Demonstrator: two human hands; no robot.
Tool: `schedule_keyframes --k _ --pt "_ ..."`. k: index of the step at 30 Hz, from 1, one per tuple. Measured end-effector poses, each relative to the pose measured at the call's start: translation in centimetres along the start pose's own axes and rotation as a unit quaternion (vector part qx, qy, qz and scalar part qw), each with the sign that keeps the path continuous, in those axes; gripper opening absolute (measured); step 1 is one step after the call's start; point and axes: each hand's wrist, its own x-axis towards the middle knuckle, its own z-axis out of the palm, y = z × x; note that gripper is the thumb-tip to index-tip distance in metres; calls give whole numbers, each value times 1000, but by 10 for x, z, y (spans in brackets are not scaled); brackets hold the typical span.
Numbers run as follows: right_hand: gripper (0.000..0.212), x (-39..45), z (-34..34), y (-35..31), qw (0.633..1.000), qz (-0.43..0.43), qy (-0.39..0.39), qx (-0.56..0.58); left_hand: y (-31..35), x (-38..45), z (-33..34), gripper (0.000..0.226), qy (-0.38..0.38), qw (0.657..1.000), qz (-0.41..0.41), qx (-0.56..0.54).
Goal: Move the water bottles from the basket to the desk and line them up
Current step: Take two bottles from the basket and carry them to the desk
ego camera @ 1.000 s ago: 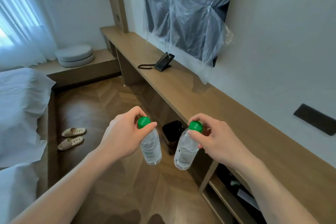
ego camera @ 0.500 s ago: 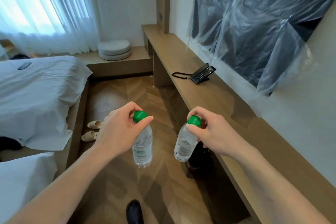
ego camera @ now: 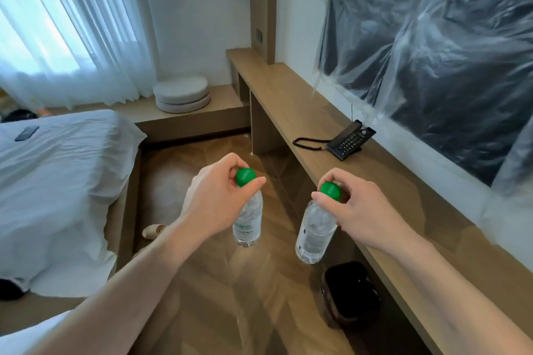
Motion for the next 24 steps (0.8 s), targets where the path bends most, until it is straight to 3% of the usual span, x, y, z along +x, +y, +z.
schedule_keyframes --k 11,24 --pt "23 182 12 32 999 23 25 -24 -51 182 25 26 -28 999 -12 -41" --pt "20 443 -2 65 1000 -12 -8 -15 -84 410 52 28 48 997 -49 -24"
